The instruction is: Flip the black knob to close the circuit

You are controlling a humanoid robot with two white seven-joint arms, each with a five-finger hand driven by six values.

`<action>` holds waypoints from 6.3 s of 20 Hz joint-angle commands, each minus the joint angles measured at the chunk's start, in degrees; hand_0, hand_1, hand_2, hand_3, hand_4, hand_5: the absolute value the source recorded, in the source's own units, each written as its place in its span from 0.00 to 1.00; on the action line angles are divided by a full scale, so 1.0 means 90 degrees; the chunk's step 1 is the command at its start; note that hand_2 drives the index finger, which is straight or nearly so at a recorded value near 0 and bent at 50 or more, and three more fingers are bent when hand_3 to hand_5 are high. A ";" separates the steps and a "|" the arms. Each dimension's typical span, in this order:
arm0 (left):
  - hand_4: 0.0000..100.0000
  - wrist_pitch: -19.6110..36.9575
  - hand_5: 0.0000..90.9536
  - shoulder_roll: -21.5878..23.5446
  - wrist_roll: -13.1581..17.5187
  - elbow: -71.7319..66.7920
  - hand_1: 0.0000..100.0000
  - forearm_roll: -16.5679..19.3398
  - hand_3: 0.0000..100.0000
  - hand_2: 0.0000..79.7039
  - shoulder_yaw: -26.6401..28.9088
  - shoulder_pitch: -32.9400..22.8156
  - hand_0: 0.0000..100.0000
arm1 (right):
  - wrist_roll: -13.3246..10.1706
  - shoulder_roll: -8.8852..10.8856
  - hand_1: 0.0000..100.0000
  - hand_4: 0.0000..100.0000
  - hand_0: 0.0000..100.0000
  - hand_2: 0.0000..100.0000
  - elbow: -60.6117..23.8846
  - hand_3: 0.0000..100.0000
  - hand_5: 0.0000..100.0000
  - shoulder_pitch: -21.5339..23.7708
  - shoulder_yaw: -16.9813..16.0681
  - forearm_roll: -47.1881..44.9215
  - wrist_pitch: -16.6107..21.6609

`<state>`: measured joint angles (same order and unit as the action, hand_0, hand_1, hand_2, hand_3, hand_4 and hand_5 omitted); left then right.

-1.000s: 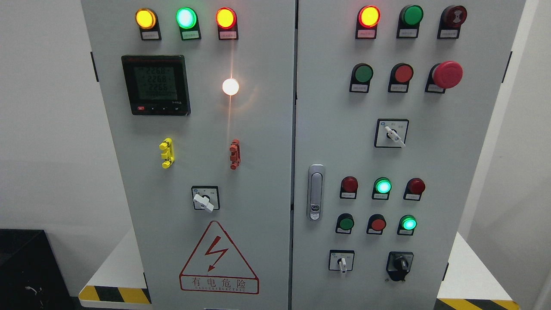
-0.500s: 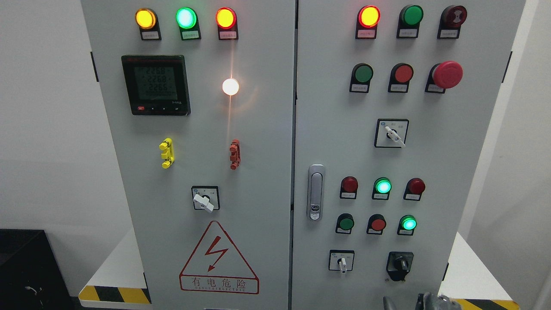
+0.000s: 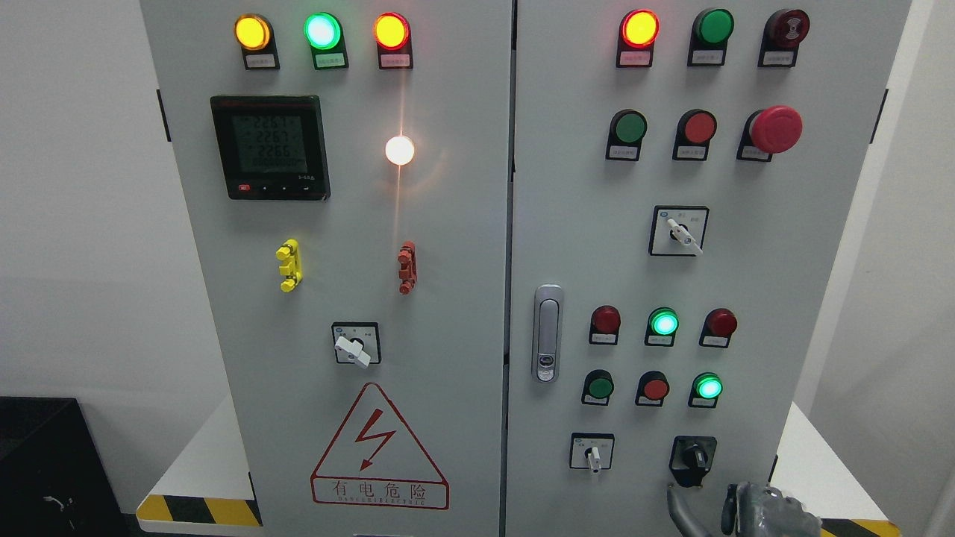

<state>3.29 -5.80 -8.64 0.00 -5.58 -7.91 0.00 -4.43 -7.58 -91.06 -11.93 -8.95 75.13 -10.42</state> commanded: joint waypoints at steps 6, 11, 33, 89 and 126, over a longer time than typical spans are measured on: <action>0.00 -0.0004 0.00 -0.0001 0.0003 0.0185 0.56 0.0005 0.00 0.00 0.0000 -0.0146 0.12 | 0.0024 -0.0008 0.05 0.96 0.00 0.91 0.0167 1.00 1.00 -0.0236 -0.0099 0.0050 -0.0034; 0.00 -0.0004 0.00 0.0009 0.0003 0.0195 0.56 -0.0005 0.00 0.00 0.0000 -0.0146 0.12 | 0.0014 -0.0008 0.06 0.96 0.00 0.91 0.0206 1.00 1.00 -0.0256 -0.0167 0.0070 -0.0024; 0.00 -0.0004 0.00 -0.0001 0.0003 0.0185 0.56 -0.0005 0.00 0.00 0.0000 -0.0146 0.12 | -0.0025 0.0041 0.07 0.96 0.00 0.89 0.0323 1.00 1.00 -0.0412 -0.0499 0.0021 -0.0014; 0.00 -0.0004 0.00 -0.0001 0.0003 0.0195 0.56 0.0005 0.00 0.00 0.0000 -0.0146 0.12 | -0.0044 0.0041 0.08 0.93 0.00 0.86 0.0041 1.00 0.99 -0.0071 -0.0050 -0.0262 0.0386; 0.00 -0.0004 0.00 -0.0001 0.0003 0.0195 0.56 -0.0005 0.00 0.00 0.0000 -0.0146 0.12 | 0.0990 0.0031 0.00 0.17 0.00 0.00 -0.2713 0.15 0.15 0.2556 0.0331 -0.8698 0.1684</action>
<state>3.29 -5.79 -8.64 0.00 -5.59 -7.91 0.00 2.32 -7.38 -109.74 7.76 -7.97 4.95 3.88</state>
